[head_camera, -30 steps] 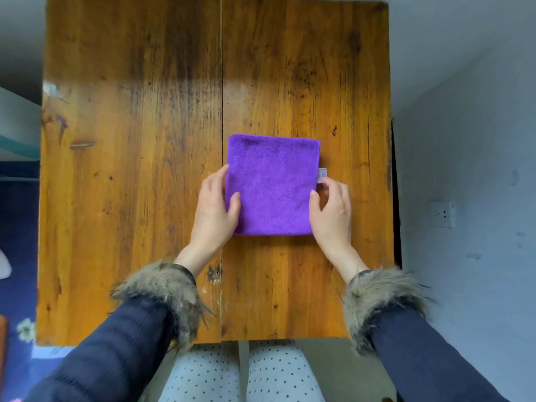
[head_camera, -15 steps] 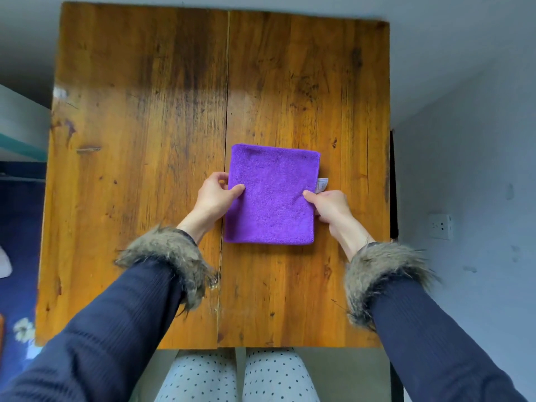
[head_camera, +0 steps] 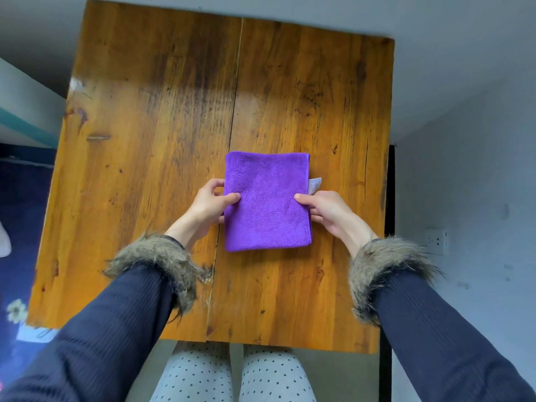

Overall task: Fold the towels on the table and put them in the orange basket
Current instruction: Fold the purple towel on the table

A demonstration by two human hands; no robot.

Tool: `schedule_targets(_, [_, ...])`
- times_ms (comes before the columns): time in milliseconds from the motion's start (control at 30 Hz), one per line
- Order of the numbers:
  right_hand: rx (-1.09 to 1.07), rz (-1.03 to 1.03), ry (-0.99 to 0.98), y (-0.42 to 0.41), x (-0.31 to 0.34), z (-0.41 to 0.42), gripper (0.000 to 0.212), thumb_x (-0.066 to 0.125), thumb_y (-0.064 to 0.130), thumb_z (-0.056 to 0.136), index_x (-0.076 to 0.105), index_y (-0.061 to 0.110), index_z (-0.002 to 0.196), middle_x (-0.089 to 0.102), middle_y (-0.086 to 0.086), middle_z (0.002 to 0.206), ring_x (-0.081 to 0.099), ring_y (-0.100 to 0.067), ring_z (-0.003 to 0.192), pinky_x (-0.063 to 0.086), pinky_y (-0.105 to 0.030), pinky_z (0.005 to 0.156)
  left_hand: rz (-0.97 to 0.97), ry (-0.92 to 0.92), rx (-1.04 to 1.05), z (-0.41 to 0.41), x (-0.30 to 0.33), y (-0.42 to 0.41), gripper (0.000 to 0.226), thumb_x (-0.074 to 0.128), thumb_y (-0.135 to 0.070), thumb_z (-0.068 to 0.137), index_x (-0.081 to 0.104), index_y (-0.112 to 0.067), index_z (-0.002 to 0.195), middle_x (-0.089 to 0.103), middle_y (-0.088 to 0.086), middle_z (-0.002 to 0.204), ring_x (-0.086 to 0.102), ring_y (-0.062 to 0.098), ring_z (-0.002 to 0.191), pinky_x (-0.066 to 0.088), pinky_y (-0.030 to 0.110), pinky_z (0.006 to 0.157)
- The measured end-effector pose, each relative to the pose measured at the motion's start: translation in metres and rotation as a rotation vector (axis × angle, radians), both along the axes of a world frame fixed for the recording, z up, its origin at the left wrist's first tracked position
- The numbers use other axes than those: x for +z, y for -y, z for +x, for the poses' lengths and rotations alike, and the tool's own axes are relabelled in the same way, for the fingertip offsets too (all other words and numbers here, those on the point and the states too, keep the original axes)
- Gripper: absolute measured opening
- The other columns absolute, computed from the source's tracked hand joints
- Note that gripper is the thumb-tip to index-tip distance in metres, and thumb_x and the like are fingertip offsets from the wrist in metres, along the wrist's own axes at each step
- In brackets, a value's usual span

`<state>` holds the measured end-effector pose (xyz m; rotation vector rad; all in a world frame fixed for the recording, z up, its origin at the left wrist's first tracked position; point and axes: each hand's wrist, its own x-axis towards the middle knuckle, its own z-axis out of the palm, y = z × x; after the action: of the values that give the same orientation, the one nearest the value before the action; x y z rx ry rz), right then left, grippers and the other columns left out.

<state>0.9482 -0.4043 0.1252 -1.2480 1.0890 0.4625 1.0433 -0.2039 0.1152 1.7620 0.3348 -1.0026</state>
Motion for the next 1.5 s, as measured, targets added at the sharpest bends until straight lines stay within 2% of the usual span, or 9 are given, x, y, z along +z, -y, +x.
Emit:
schedule_targets(133, [0.051, 0.061, 0.009, -0.003, 0.007, -0.001, 0.006, 0.063, 0.01, 0.087, 0.061, 0.009, 0.093, 0.067, -0.004, 0.093, 0.064, -0.015, 0.081, 0.051, -0.025, 0.074, -0.065, -0.067, 0.043, -0.011, 0.01, -0.018, 0.018, 0.059, -0.007, 0.088, 0.053, -0.02, 0.1, 0.059, 0.002, 0.088, 0.058, 0.012, 0.07, 0.048, 0.028, 0.061])
schedule_targets(300, [0.242, 0.075, 0.022, -0.025, 0.037, 0.008, 0.012, 0.06, 0.015, 0.089, 0.063, 0.013, 0.1, 0.067, 0.001, 0.087, 0.063, -0.012, 0.075, 0.048, -0.025, 0.065, -0.136, -0.099, 0.121, -0.025, 0.035, -0.06, 0.016, 0.058, -0.008, 0.089, 0.054, -0.023, 0.093, 0.062, -0.003, 0.089, 0.059, 0.01, 0.072, 0.047, 0.027, 0.057])
schedule_targets(533, [0.447, 0.056, 0.117, -0.106, 0.08, 0.033, 0.019, 0.061, 0.014, 0.086, 0.061, 0.019, 0.105, 0.065, 0.005, 0.092, 0.058, -0.012, 0.077, 0.047, -0.034, 0.083, -0.218, -0.064, 0.35, -0.045, 0.079, -0.154, 0.022, 0.058, -0.006, 0.088, 0.055, -0.026, 0.097, 0.064, -0.002, 0.096, 0.058, 0.014, 0.082, 0.048, 0.035, 0.073])
schedule_targets(633, [0.533, 0.056, 0.166, -0.159, 0.098, 0.041, 0.013, 0.061, 0.014, 0.086, 0.061, 0.023, 0.095, 0.064, 0.006, 0.089, 0.055, -0.012, 0.075, 0.043, -0.032, 0.08, -0.251, -0.036, 0.445, -0.059, 0.097, -0.206, 0.023, 0.057, -0.006, 0.089, 0.053, -0.025, 0.101, 0.064, -0.004, 0.096, 0.059, 0.013, 0.084, 0.047, 0.037, 0.076])
schedule_targets(833, [0.727, 0.044, 0.266, -0.297, 0.132, 0.055, 0.012, 0.06, 0.014, 0.086, 0.061, 0.021, 0.096, 0.061, 0.005, 0.087, 0.054, -0.012, 0.072, 0.044, -0.029, 0.073, -0.287, 0.084, 0.644, -0.091, 0.13, -0.338, 0.023, 0.057, -0.004, 0.088, 0.053, -0.022, 0.101, 0.063, 0.004, 0.094, 0.059, 0.013, 0.07, 0.048, 0.029, 0.059])
schedule_targets(1067, [0.984, 0.082, 0.341, -0.481, 0.149, 0.064, 0.009, 0.061, 0.017, 0.086, 0.06, 0.019, 0.095, 0.064, 0.004, 0.086, 0.059, -0.01, 0.07, 0.046, -0.027, 0.069, -0.223, 0.222, 0.892, -0.138, 0.153, -0.503, 0.027, 0.057, -0.003, 0.088, 0.05, -0.018, 0.109, 0.059, 0.005, 0.099, 0.058, 0.017, 0.071, 0.048, 0.027, 0.054])
schedule_targets(1167, [1.081, 0.11, 0.346, -0.552, 0.153, 0.068, 0.013, 0.067, 0.02, 0.079, 0.058, 0.02, 0.089, 0.061, -0.002, 0.087, 0.057, -0.017, 0.079, 0.045, -0.033, 0.076, -0.167, 0.258, 0.999, -0.157, 0.154, -0.561, 0.022, 0.058, -0.002, 0.087, 0.051, -0.018, 0.101, 0.058, 0.013, 0.102, 0.058, 0.02, 0.067, 0.047, 0.026, 0.051])
schedule_targets(1333, [1.198, 0.13, 0.309, -0.648, 0.148, 0.085, 0.023, 0.064, 0.016, 0.083, 0.049, 0.021, 0.066, 0.056, 0.007, 0.062, 0.052, -0.013, 0.062, 0.043, -0.029, 0.068, -0.114, 0.242, 1.165, -0.169, 0.154, -0.631, 0.027, 0.055, -0.004, 0.089, 0.047, -0.015, 0.112, 0.062, 0.007, 0.085, 0.057, 0.018, 0.064, 0.046, 0.026, 0.052])
schedule_targets(1500, [1.294, 0.115, 0.266, -0.729, 0.126, 0.119, 0.016, 0.064, 0.016, 0.083, 0.049, 0.02, 0.08, 0.049, -0.009, 0.082, 0.046, -0.016, 0.062, 0.038, -0.025, 0.057, -0.04, 0.22, 1.273, -0.145, 0.135, -0.689, 0.022, 0.055, -0.005, 0.089, 0.05, -0.019, 0.105, 0.06, 0.003, 0.093, 0.058, 0.014, 0.073, 0.042, 0.027, 0.06])
